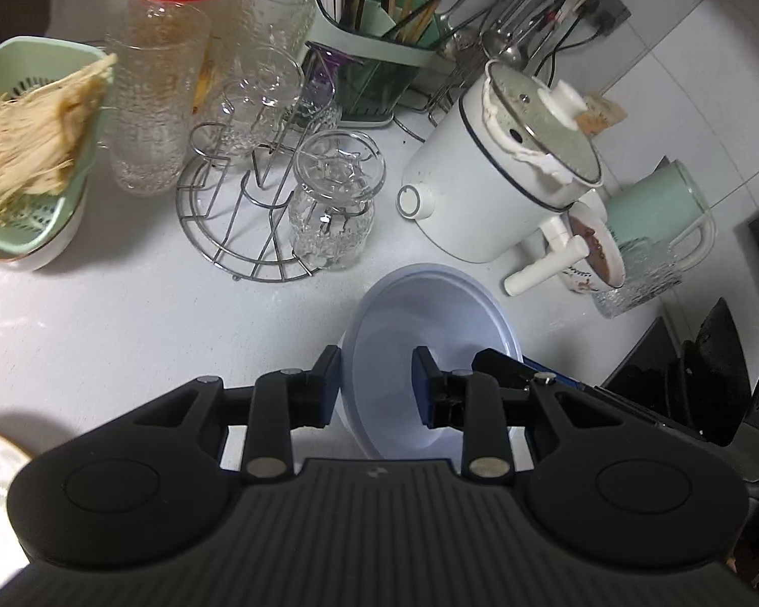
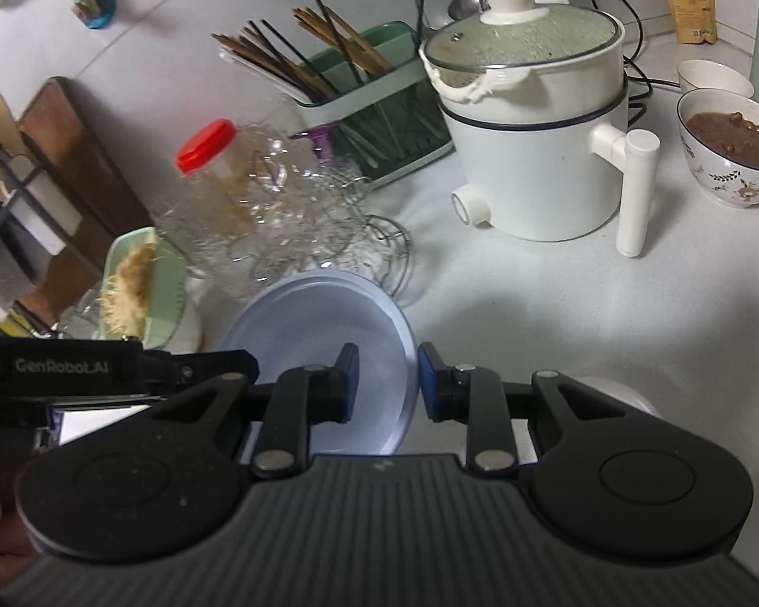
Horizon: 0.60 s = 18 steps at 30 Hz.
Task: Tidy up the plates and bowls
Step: 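Lower the held blue bowl onto the other light-blue bowl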
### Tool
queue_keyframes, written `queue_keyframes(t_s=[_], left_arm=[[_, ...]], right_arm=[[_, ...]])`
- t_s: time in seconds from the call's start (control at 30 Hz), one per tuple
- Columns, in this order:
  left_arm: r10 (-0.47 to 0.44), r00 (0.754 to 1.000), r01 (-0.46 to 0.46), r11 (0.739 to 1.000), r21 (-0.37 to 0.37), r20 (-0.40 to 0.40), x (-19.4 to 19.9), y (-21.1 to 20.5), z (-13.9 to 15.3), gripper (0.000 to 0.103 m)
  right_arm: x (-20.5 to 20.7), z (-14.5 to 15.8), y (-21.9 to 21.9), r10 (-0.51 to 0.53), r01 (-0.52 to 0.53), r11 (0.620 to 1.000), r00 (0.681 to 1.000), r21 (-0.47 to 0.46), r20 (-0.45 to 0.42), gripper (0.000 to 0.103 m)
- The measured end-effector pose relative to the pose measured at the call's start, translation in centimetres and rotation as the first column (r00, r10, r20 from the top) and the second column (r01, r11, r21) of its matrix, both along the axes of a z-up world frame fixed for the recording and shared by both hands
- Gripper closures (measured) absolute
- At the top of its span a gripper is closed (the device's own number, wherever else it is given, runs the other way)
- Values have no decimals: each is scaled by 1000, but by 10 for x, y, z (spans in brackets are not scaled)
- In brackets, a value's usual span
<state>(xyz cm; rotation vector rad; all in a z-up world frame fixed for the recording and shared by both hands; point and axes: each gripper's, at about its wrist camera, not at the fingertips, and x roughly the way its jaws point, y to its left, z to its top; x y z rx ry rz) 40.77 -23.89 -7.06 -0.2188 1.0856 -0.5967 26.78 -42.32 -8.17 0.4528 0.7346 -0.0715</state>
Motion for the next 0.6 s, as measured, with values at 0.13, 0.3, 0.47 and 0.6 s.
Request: queue_keyframes(t_s=[0.13,0.3,0.47,0.6], left_arm=[[23,1000,-23,1000,-17,15,-13,12,11,69],[54,998,-54,999,-5,13,-28,25,12,69],[77,997,-77,997,14,11,-38,33,6,69],[107,994,-106,994,24,-20,-44,41,-2,69]], right_arm=[[-8,10,6,27,-27,1000,1000,4,12,75],[-16,12,15,67,-68,998,998,8,17,75],[-19,2,23,100,-100,995,995,13,-16,75],[-23,-5,29,140,-139,990,989,10,-39,75]])
